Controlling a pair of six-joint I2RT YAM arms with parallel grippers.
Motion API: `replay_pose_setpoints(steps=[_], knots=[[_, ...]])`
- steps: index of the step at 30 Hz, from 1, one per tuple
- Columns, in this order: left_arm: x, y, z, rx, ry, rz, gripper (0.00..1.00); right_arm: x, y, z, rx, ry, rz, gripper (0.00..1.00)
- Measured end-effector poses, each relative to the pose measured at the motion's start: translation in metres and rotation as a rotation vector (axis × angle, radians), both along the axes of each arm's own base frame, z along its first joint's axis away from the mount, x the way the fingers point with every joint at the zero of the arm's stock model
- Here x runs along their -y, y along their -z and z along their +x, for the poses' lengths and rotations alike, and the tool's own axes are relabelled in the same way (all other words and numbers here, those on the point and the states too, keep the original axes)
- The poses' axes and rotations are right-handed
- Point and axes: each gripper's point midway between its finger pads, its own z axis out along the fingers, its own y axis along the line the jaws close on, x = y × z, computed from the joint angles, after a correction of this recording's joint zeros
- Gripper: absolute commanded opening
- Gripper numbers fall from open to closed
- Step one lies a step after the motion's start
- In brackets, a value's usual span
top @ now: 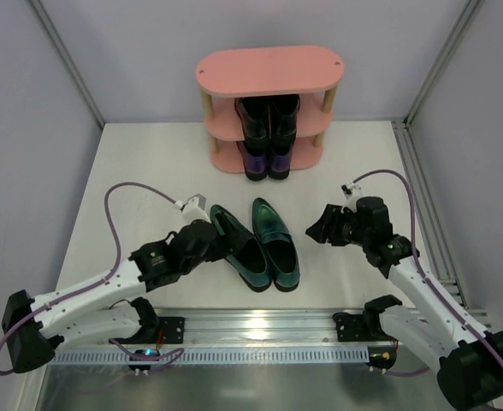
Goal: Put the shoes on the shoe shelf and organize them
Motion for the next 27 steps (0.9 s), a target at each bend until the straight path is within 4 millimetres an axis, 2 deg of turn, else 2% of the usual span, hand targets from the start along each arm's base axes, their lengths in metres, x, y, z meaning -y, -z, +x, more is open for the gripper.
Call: replay_pose_setpoints(steps=[2, 6, 10, 12, 16, 19, 22, 27], knots=[[-0.022, 0.004, -0.004, 0.015, -0.049, 0.004, 0.72, -0.014, -0.002, -0.008, -0.006, -0.073, -0.019, 0.56], [-0.055, 0.019, -0.010, 0.023, -0.125, 0.034, 0.73, -0.057, -0.016, -0.029, 0.007, -0.267, -0.081, 0.56], [-0.073, 0.025, -0.014, 0.028, -0.160, 0.051, 0.73, -0.082, -0.038, -0.029, 0.063, -0.343, -0.122, 0.56], [-0.079, 0.023, -0.016, 0.031, -0.176, 0.044, 0.73, -0.092, -0.041, -0.029, 0.068, -0.367, -0.154, 0.56], [-0.089, 0.023, -0.020, 0.041, -0.196, 0.028, 0.73, -0.115, -0.029, -0.032, 0.041, -0.418, -0.251, 0.56], [-0.098, 0.027, -0.024, 0.037, -0.211, 0.026, 0.74, -0.120, -0.006, -0.036, -0.010, -0.433, -0.344, 0.56], [-0.105, 0.027, -0.027, 0.040, -0.223, 0.019, 0.74, -0.112, 0.013, -0.040, -0.058, -0.426, -0.428, 0.54], [-0.115, 0.024, -0.030, 0.053, -0.245, 0.004, 0.74, -0.104, 0.023, -0.051, -0.081, -0.434, -0.491, 0.49]])
